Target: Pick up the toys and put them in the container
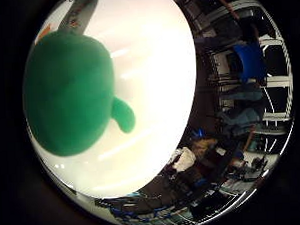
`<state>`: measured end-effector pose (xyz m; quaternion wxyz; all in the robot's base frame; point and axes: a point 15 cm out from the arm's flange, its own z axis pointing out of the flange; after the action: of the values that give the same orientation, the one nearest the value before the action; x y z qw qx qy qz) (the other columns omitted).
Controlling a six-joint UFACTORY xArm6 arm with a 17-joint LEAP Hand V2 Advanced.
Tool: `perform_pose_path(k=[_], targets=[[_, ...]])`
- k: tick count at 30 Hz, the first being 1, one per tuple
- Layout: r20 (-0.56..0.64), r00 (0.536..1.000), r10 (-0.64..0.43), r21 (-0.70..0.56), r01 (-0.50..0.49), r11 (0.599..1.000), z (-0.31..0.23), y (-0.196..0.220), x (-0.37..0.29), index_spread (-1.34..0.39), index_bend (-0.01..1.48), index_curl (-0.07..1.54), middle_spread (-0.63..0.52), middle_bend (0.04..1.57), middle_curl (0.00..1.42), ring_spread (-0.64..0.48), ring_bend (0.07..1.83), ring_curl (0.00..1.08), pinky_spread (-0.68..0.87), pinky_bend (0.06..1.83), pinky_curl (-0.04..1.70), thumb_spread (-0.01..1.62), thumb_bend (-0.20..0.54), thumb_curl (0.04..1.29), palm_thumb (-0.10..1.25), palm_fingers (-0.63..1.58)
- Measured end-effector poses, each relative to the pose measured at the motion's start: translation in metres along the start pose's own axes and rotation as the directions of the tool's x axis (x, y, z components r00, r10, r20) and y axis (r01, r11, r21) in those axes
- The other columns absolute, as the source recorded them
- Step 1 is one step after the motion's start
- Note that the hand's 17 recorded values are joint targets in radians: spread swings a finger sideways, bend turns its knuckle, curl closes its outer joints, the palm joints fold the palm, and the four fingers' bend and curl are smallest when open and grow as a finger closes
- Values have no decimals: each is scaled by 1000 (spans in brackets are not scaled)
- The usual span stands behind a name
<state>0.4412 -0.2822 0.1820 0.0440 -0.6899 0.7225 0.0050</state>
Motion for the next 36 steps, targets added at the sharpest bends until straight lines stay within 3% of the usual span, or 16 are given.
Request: perform_pose_path(k=[7, 12, 15, 17, 18, 20, 23, 27, 36], targets=[[-15, 1000, -9, -38, 8, 999, 9, 10, 9, -410, 143, 245, -119, 367, 372, 64, 558, 277, 392, 428, 254, 1091, -23, 274, 423, 456], [-26, 1000, 3, -54, -4, 999, 8, 21, 21, -426, 171, 245, -173, 454, 395, -69, 717, 300, 254, 500, 243, 1089, -21, 277, 430, 579], [-45, 999, -2, -70, -2, 998, 6, 28, 30, -424, 194, 275, -220, 510, 417, -164, 809, 318, 61, 602, 241, 1101, -14, 283, 467, 788], [-50, 999, 4, -70, -8, 997, 1, 32, 34, -404, 178, 275, -252, 538, 431, -238, 875, 331, -243, 790, 264, 1114, -4, 295, 522, 1072], [-52, 999, 8, -71, -11, 997, -2, 34, 36, -401, 225, 312, -264, 609, 468, -258, 919, 366, -361, 854, 302, 1121, -5, 303, 554, 1205], [-58, 998, 17, -62, -20, 998, -12, 39, 41, -398, 357, 386, -257, 757, 533, -269, 986, 412, -445, 918, 344, 1133, -3, 318, 606, 1352], [-71, 997, 35, -44, -39, 998, -25, 45, 50, -367, 665, 552, -225, 977, 625, -263, 1134, 489, -401, 1102, 441, 1146, -1, 347, 704, 1355], [-63, 997, 46, -40, -49, 998, -44, 52, 46, -304, 956, 707, -187, 1198, 713, -245, 1293, 584, -303, 1285, 564, 1164, 35, 404, 891, 1221], [-15, 999, 36, -86, -37, 996, -118, 94, 6, -237, 1082, 785, -153, 1330, 752, -230, 1370, 690, -206, 1373, 740, 1194, -11, 468, 977, 1090]])
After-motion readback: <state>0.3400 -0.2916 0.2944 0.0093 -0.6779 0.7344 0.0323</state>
